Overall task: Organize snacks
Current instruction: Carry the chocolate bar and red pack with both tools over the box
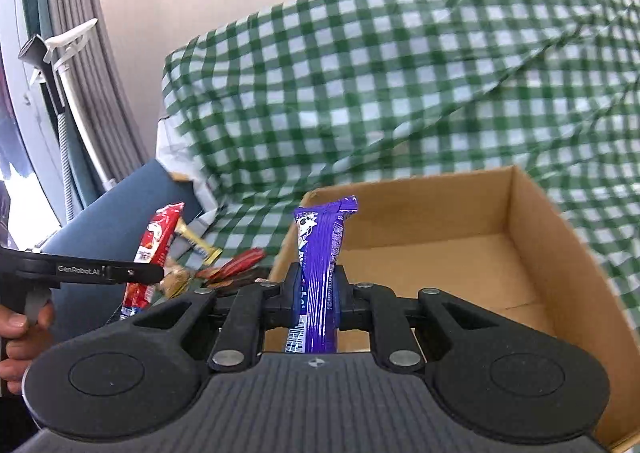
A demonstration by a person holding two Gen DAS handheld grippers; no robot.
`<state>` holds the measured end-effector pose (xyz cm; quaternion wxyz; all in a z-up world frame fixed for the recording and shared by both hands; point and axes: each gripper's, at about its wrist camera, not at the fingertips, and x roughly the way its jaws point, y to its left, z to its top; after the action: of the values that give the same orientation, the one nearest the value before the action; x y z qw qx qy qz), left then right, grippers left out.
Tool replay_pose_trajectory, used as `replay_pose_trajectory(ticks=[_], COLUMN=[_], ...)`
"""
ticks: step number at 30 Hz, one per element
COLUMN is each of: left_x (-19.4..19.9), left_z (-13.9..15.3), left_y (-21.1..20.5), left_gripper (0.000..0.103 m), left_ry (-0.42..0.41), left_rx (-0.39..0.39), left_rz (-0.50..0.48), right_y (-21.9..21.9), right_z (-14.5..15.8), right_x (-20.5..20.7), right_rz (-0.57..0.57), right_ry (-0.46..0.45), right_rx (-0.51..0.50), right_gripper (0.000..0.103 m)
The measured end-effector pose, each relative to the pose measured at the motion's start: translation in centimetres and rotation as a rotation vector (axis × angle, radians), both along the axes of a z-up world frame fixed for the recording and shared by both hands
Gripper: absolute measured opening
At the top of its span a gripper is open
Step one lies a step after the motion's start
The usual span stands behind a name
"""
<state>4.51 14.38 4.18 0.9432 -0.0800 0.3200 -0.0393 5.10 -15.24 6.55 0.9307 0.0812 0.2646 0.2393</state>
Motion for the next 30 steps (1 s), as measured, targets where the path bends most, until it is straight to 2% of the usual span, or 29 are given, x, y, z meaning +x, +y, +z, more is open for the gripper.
replay_pose_trajectory(ticks=[6, 14, 24, 30], left_x=[0.4, 0.7, 0.2, 0.0], left_z=[0.8, 1.2, 0.7, 0.1], left_y=[-2.3, -6.8, -12.6, -14.4], left_gripper=[0.048, 0.048, 0.048, 0.048], left_ry=[-0.071, -0.145, -0.203, -0.211], left_rx=[-0.030, -0.047, -0.034, -0.002], left_rz=[-0.009, -0.089, -0.211, -0.258], right_y=[-2.1, -5.2, -9.4, -9.5], right_z=[-0.7, -1.5, -0.8, -1.0], right_x=[0.2, -0.1, -0.4, -0.3], right_rz=[-0.045, -0.147, -0.343, -0.369], right_ry=[-0.009, -0.005, 0.006, 0.013], right_rx=[-0.039, -0.063, -0.046, -0.056], right_gripper=[0.015, 0.015, 0.015, 0.015])
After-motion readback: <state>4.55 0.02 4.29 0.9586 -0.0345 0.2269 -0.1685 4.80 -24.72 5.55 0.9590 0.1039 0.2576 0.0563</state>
